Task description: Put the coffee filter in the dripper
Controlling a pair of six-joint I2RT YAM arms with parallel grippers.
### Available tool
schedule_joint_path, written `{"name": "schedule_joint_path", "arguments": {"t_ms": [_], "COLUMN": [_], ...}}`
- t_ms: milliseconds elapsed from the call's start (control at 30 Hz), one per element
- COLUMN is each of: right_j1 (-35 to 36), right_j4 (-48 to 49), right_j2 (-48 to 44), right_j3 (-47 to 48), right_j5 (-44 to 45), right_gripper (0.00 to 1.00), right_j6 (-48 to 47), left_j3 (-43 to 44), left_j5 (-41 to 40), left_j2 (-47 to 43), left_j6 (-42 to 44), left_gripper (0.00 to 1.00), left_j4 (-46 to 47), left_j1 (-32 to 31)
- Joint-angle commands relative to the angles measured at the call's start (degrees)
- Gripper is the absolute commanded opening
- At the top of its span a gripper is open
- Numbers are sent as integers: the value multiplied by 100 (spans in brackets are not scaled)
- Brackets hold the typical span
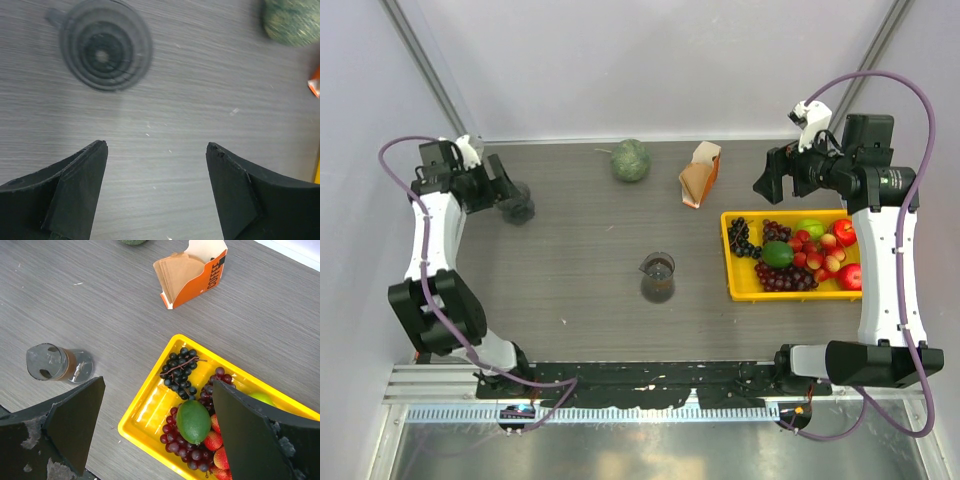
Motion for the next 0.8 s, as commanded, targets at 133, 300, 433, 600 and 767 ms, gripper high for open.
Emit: {"name": "schedule_joint_path", "arguments": {"t_ms": [133,300,433,600,767], "right_j1": [17,17,17,17,17], "right_j4": [-34,-8,10,-16,-25], "right_j2": [179,135,91,82,91], "right_j3": [623,562,518,535,535], "right_j5": [123,149,176,211,202], "right_gripper": [96,95,95,95,96], "right_j6": [116,169,213,204,213], "left_j3": [881,1567,2017,2289,2587], "left_j5": [-318,-1775,-2156,-2533,-2428], "left_j2": [808,1590,2127,2513,2794], "left_j6": [2302,3572,3888,4381,4461], "left_gripper": [80,73,68,66,66], "left_j4": [772,367,146,15,-213], "left_j1": [430,439,457,430,369]}}
